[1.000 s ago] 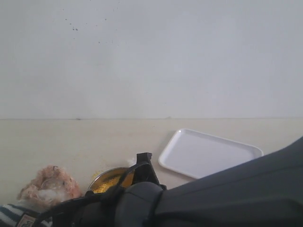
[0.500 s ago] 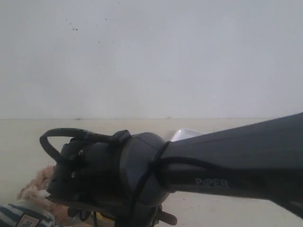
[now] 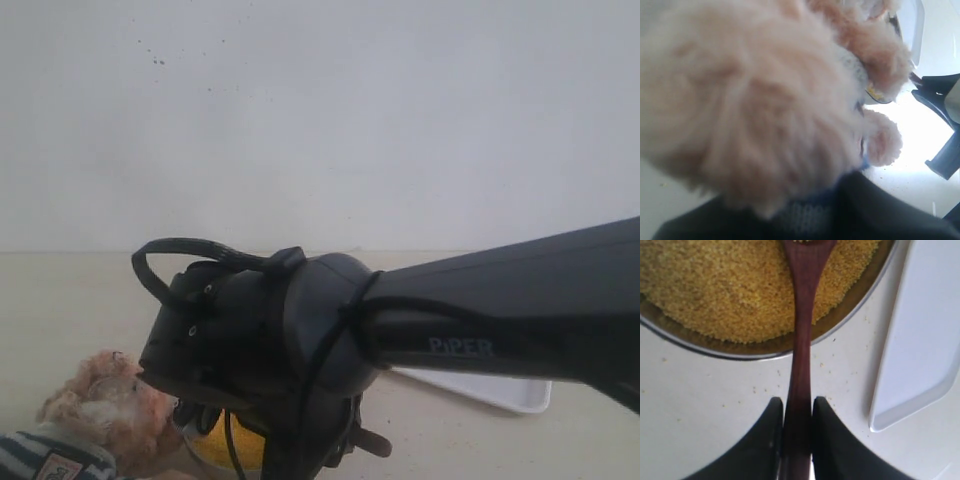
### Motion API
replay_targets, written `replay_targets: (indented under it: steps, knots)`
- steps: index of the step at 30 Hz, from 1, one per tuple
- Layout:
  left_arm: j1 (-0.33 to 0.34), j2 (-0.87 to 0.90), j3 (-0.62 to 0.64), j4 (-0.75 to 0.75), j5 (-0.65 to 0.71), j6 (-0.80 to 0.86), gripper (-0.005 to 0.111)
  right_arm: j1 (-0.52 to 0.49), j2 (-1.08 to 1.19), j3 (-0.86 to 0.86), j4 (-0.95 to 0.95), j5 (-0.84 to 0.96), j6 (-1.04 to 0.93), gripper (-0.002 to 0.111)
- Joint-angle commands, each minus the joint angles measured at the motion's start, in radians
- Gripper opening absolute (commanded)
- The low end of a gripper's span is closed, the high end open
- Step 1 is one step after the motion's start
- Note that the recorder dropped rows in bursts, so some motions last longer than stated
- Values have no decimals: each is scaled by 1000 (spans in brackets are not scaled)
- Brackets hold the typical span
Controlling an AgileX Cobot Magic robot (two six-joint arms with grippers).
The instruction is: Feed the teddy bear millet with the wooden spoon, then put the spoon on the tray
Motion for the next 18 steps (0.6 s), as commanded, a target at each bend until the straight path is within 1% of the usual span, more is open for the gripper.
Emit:
replay_targets:
  steps: [1, 5, 11, 18]
  knots:
    - [3, -9, 3, -19, 13, 5, 4, -4, -15, -10, -72, 1, -1, 8]
    - [3, -9, 3, -19, 13, 5, 4, 7, -15, -10, -112, 1, -49, 8]
    - [3, -9, 3, -19, 13, 5, 4, 11, -15, -10, -144, 1, -67, 8]
    - [3, -9, 3, -19, 13, 5, 4, 18, -15, -10, -111, 1, -63, 8]
